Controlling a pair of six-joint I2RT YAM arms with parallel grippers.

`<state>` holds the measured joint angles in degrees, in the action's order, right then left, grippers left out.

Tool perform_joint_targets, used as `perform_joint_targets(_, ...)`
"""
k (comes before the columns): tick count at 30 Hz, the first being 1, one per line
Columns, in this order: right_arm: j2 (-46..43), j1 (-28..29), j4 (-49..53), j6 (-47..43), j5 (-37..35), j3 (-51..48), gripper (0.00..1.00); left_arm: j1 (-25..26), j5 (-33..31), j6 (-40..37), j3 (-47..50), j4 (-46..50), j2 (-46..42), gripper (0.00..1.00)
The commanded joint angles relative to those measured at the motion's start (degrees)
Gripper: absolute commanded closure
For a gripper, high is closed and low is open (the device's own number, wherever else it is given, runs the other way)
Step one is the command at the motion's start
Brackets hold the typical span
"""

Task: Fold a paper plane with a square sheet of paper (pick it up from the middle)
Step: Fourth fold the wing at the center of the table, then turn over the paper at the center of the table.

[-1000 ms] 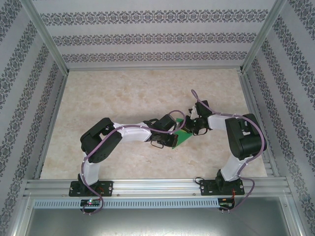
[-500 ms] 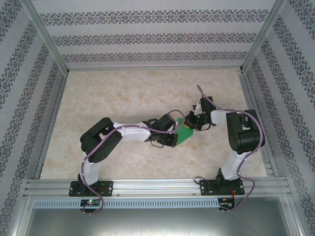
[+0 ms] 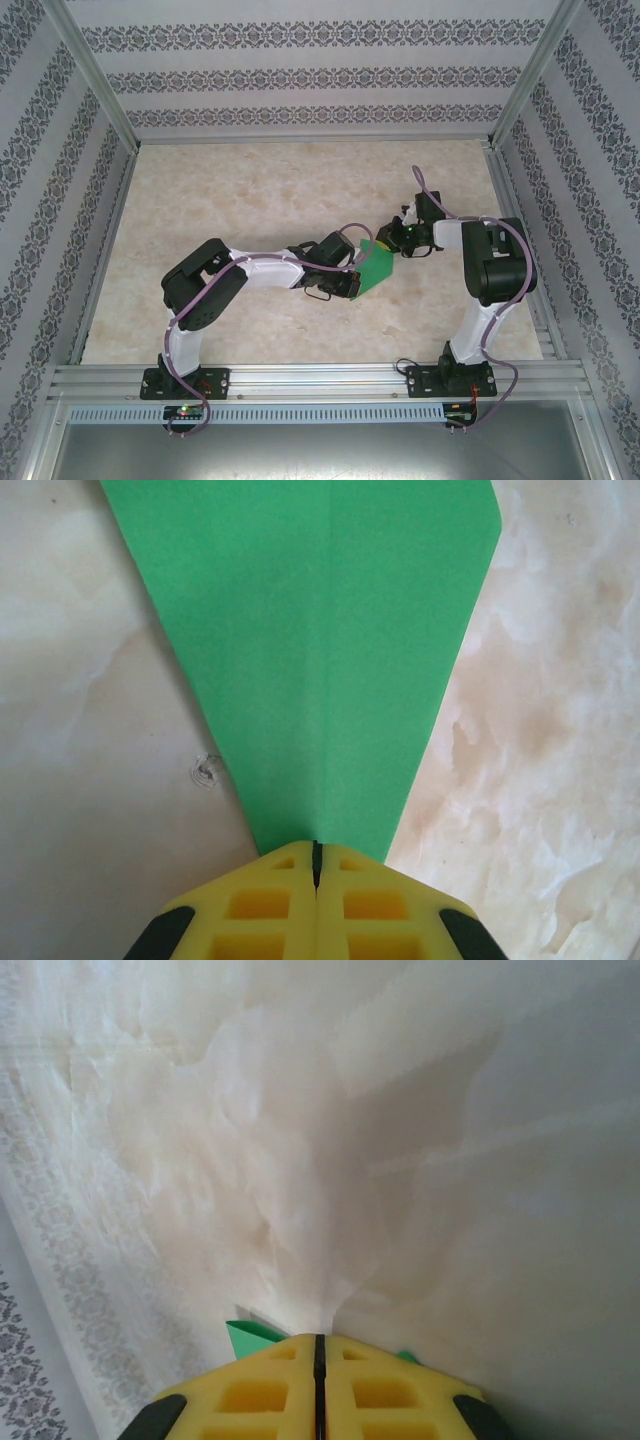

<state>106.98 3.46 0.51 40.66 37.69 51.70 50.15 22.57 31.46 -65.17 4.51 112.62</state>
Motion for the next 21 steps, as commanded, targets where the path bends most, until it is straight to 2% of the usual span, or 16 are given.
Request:
perform_joint_targets(1, 2.78, -2.27, -6.46, 0.98, -5.63, 1.89, 0.9, 0.79, 3.8, -1.49, 4.24, 15.41, 1.67, 0.98)
perform_joint_targets(13, -0.37, -3.73, -4.06, -1.11, -3.29, 4.56, 0.89, 0.82, 5.19, -1.32, -0.12, 15.61, 2.93, 0.97)
perform_joint_targets(21, -11.29, -3.46, 5.76, -6.78, 1.09, -0.39, 0.77, 0.83, 5.67, -0.89, -4.13, 14.35, 3.16, 0.93)
